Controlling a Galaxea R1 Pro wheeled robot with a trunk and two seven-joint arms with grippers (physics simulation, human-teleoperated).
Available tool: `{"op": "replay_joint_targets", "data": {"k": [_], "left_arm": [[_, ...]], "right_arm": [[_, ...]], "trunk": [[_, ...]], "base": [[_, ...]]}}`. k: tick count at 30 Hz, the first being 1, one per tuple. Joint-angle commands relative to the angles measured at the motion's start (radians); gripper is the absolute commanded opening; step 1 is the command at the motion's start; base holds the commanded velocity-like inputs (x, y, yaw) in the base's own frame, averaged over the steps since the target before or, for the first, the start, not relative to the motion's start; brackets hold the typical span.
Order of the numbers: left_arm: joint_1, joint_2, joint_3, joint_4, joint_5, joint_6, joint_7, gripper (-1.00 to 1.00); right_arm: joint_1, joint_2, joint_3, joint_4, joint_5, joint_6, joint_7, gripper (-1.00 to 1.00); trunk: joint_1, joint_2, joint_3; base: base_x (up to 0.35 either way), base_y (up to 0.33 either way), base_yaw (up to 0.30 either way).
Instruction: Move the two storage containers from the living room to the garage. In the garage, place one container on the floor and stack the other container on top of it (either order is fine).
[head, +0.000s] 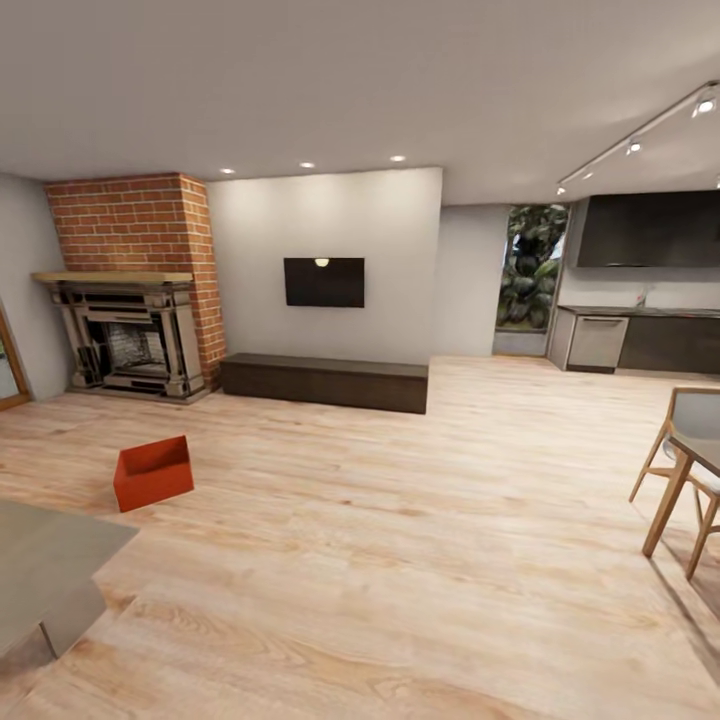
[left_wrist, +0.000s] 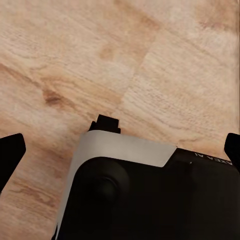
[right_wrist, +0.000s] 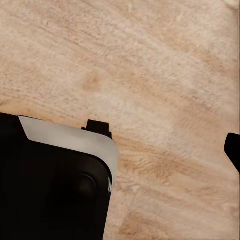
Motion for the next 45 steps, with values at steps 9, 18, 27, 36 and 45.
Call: {"op": "replay_joint_targets", "data": {"k": [9, 18, 27, 36, 45], "left_arm": [[0.0, 0.0, -0.003, -0.002, 0.004, 0.004, 0.002, 1.0], [0.0, -0.001, -0.003, -0.002, 0.005, 0.004, 0.002, 1.0], [0.0, -0.001, -0.002, -0.002, 0.004, 0.004, 0.002, 1.0], [0.0, 0.0, -0.003, -0.002, 0.005, 0.004, 0.003, 1.0], [0.0, -0.001, -0.003, -0.002, 0.004, 0.004, 0.002, 1.0]], "right_arm": [[-0.001, 0.0, 0.008, 0.002, 0.001, -0.007, -0.003, 1.0], [-0.001, 0.0, 0.008, 0.002, 0.002, -0.007, -0.002, 1.0], [-0.001, -0.001, 0.008, 0.002, 0.002, -0.007, -0.002, 1.0], [-0.001, -0.001, 0.008, 0.002, 0.002, -0.007, -0.003, 1.0], [-0.001, 0.0, 0.008, 0.002, 0.001, -0.007, -0.004, 1.0]], "trunk": [[0.001, -0.001, -0.001], [0.001, -0.001, -0.001], [0.001, -0.001, -0.001], [0.001, -0.001, -0.001], [0.001, -0.001, -0.001]], "base": [[0.326, 0.0, 0.0], [0.326, 0.0, 0.0], [0.326, 0.0, 0.0], [0.327, 0.0, 0.0], [0.327, 0.0, 0.0]]}}
